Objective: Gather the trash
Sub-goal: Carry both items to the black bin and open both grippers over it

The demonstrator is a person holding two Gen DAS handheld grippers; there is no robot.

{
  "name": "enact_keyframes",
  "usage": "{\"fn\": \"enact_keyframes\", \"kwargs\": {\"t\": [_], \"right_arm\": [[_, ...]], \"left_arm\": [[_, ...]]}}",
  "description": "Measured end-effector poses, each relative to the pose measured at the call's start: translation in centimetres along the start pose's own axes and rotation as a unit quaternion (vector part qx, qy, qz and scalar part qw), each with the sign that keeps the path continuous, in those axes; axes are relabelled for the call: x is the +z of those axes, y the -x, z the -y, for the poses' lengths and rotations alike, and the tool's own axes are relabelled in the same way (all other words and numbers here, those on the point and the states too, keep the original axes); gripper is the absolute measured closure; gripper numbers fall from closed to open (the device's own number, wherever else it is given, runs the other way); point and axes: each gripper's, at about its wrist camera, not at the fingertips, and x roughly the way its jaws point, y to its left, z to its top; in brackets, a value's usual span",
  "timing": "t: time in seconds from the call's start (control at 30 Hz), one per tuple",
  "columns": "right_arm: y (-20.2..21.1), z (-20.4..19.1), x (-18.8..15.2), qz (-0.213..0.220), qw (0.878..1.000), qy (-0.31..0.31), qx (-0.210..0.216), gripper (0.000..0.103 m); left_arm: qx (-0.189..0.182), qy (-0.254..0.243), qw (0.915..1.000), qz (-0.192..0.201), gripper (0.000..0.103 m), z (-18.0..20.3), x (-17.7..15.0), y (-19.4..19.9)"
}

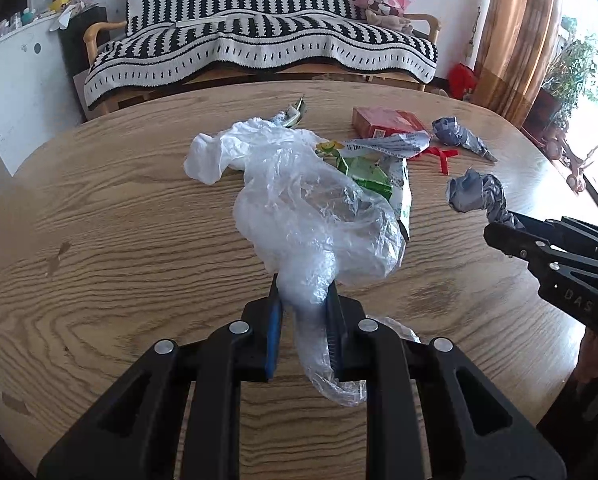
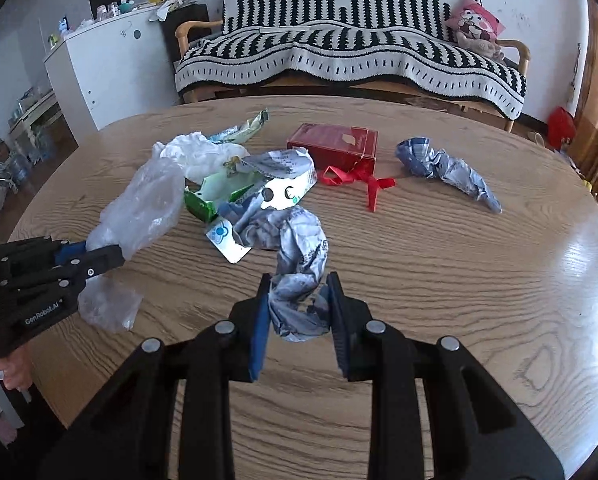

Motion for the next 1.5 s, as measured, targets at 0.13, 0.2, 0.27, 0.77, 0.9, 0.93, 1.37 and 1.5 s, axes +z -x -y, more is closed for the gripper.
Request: {"fn": "enact_keyframes", "kwargs": {"t": [0.13,0.2,0.27,0.77,0.9,0.93,1.37,1.5], "right_arm": [[0.6,0.0,0.2,0.015,1.000,-0.010,0.004,0.076],[1.8,0.3,0.4,0.040,0.999,-0.029,0.008,0.076],[3.8,1.5,0.4,0.072,0.995,-0.063,0.012,0.076],[22.7,20.5,-17.7,0.151,0.935,-0.320,-0.022,0.076],[19.1,23.0,-27.7,0.077,0.902,-0.424,-0.016,0.076],[17.6,23.6,-30.5,0.056,0.886,-0.460,0.000,0.076],[13.2,24.9,-37.0,0.011,0.852,-0.521,0.040,0.076],[12.4,25.1,-36.3,0.012,0.845,-0.534,0.043,0.074]], "left_arm": [[-0.012,0.001,0.9997,0.020,0.085,0.8,0.4,1.4],[-0.022,-0.005,0.9989,0.040,0.085,2.0,0.9,2.9],[-0.033,-0.019,0.9978,0.055,0.085,3.9,1.5,4.5],[-0.260,-0.242,0.9283,-0.111,0.085,32.0,-5.2,6.4],[-0.248,-0.307,0.8943,-0.210,0.085,38.4,-11.5,1.8],[-0.243,-0.313,0.8896,-0.226,0.086,38.9,-12.4,1.0],[-0.203,-0.341,0.8793,-0.264,0.087,40.8,-15.4,-1.4],[-0.219,-0.332,0.8766,-0.270,0.073,41.9,-15.8,-1.7]]}}
